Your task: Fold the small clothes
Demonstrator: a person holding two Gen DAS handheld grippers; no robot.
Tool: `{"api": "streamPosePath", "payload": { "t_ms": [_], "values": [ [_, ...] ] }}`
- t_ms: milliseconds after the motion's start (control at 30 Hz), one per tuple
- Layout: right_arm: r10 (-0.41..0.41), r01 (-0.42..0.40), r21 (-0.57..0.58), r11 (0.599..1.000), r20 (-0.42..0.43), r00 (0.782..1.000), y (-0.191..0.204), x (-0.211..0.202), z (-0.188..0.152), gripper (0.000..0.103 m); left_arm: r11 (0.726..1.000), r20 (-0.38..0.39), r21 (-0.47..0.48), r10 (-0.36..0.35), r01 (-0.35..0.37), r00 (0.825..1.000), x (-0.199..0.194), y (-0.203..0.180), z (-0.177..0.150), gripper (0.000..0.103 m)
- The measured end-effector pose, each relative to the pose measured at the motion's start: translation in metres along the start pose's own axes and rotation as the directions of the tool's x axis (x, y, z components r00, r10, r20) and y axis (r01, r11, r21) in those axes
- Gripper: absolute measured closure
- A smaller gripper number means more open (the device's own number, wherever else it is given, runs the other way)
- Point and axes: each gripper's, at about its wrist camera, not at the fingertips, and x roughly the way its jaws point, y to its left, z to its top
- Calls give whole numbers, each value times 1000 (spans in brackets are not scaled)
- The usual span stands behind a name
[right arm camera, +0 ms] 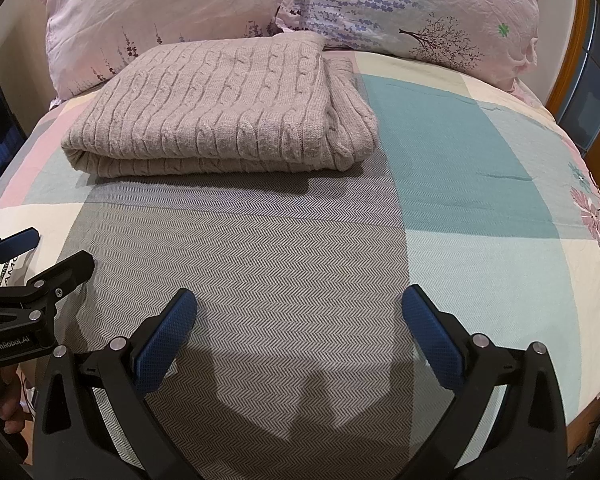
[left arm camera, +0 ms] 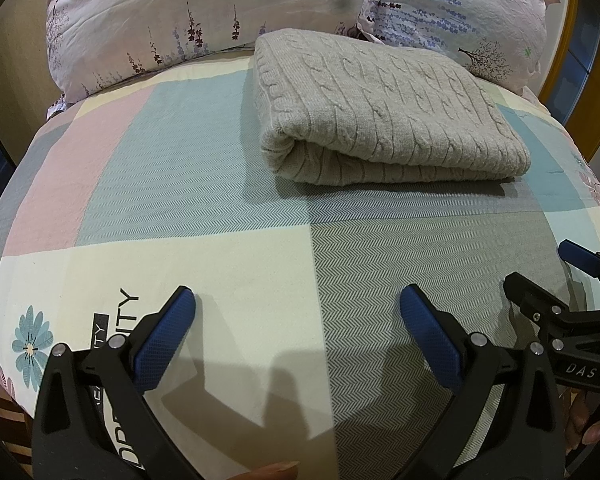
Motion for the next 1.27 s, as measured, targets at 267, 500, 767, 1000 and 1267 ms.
{"api": "streamPosePath", "payload": {
  "t_ms": [267,500,767,1000,1267],
  "values": [
    [0,0,0,1000,0,1000,0,0,0,1,1000,-1,-1,0,0,1000,0,0,0,2],
    [0,0,1,1000,0,1000,0,0,0,1,1000,-1,-1,0,0,1000,0,0,0,2],
    [-1,1,1,1000,0,1000,0,0,0,1,1000,-9,0,-1,1,1000,1,2,-3,2],
    [-1,1,2,1000,0,1000,1,0,0,1,1000,-8,0,-2,2,1000,0,2,-1,2],
    [-1,1,2,1000,0,1000,0,0,1,1,1000,-14,5,-3,3,1000,0,4,-1,2]
  ]
}}
